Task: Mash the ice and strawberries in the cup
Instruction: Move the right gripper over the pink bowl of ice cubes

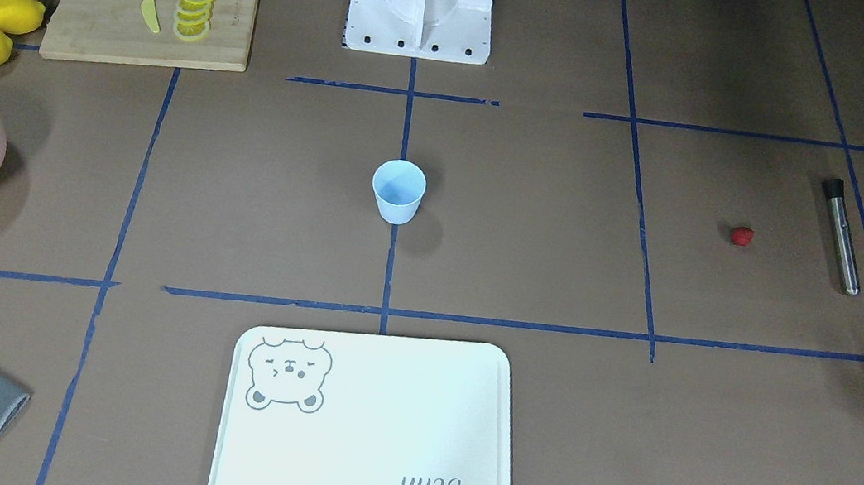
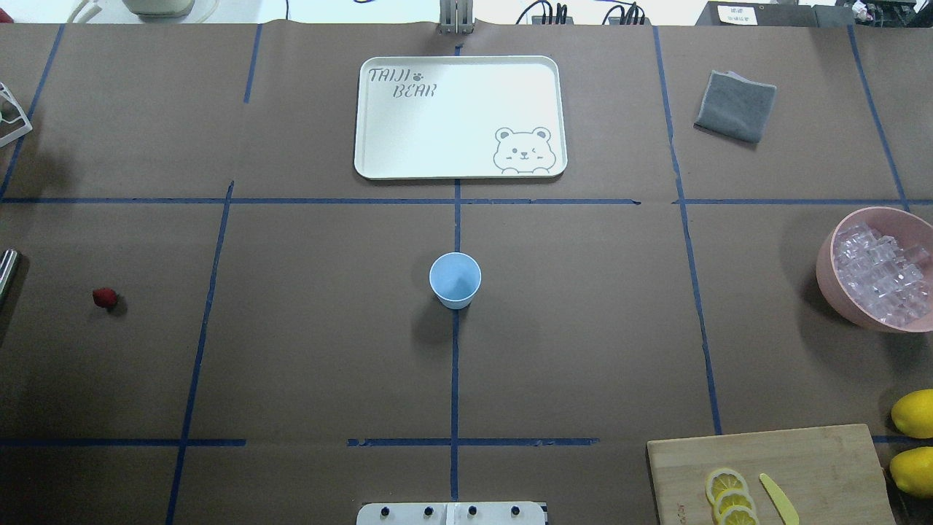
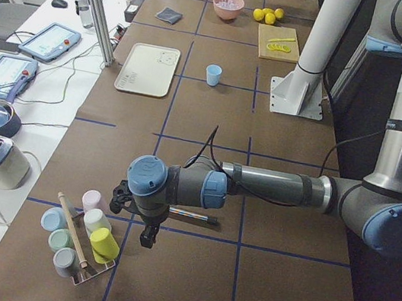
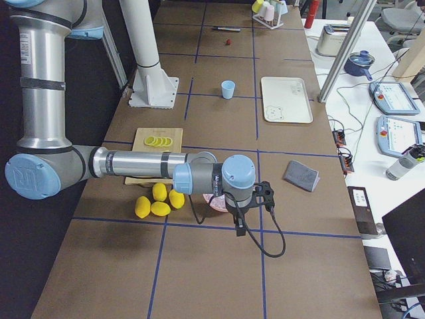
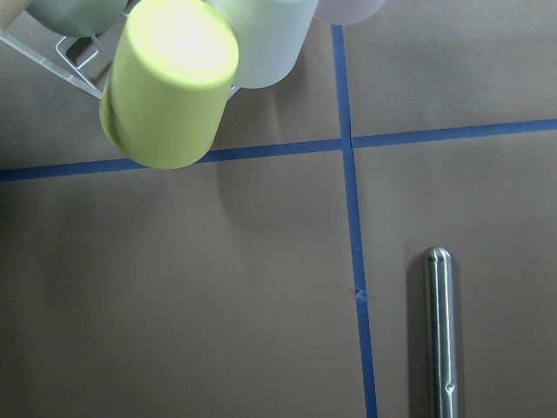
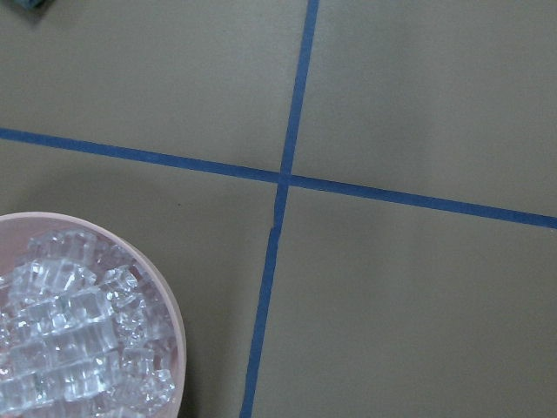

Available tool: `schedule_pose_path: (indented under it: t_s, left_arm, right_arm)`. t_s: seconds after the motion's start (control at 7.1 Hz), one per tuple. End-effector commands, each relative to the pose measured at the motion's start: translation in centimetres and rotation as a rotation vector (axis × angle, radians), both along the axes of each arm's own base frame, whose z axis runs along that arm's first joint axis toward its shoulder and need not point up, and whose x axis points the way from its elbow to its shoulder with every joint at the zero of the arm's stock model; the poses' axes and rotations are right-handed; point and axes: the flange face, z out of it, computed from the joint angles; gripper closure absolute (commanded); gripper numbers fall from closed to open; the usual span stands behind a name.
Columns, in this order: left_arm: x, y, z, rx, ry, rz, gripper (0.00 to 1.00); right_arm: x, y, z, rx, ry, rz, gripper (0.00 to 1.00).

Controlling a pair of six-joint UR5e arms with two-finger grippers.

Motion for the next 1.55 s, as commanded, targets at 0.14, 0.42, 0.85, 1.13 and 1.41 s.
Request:
schedule_pose_path:
  t_s: [0.14,0.42,0.85,1.13,1.41]
  left_arm:
    - [0.0,0.0,-0.2,0.004,0.0,0.0,0.0]
    - [0.0,0.0,-0.2,0.005,0.0,0.0,0.0]
    - [0.0,0.0,-0.2,0.005,0.0,0.0,0.0]
    - [0.0,0.0,-0.2,0.005,0.0,0.0,0.0]
    - [0.0,0.0,-0.2,0.005,0.0,0.0,0.0]
  right_arm:
    - [-5.4,-0.2,-5.4,0.041,0.002,-0.045,0.01]
    - [-8.7,0.6,-6.3,0.054,0.036,-0.103,0.11]
    - [-13.4,0.9,-6.3,0.06,0.042,-0.205,0.26]
    - [-14.5,0.9,-5.7,0.065,0.085,-0.233,0.3]
    - [-15.8,1.1,-5.5,0.064,0.091,-0.264,0.34]
